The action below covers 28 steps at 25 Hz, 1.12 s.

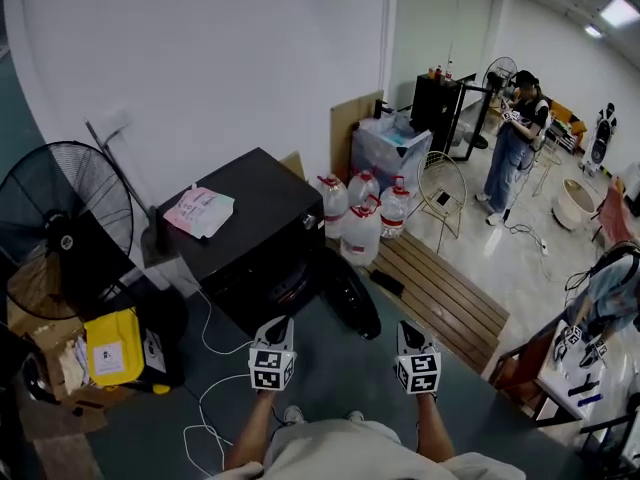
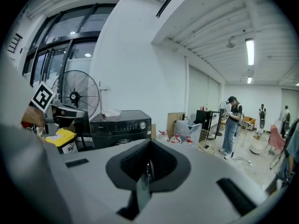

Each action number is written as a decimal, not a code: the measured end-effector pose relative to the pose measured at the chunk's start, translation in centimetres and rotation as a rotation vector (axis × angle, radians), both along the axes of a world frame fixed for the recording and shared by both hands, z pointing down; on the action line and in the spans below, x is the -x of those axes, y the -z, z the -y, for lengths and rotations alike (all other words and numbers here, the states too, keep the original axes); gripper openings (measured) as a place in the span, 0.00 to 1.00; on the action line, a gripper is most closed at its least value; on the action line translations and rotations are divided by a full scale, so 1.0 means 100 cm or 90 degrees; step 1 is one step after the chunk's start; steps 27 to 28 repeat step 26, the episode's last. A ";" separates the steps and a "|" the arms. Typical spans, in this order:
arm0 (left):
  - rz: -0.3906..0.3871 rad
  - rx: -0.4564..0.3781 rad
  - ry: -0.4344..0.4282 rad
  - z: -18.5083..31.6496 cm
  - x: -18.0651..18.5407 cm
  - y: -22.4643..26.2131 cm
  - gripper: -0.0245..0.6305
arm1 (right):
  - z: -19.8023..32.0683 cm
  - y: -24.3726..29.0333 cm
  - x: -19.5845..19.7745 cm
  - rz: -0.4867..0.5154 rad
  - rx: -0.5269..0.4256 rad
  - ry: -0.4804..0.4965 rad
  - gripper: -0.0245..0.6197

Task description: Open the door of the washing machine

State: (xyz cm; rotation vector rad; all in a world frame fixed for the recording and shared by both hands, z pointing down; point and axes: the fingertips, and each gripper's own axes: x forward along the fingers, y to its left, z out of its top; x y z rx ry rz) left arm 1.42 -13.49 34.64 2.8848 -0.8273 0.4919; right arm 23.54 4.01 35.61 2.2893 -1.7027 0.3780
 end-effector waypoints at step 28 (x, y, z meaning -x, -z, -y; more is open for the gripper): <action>-0.019 0.005 0.002 0.007 -0.005 0.002 0.05 | 0.009 0.004 -0.006 -0.012 -0.004 -0.003 0.04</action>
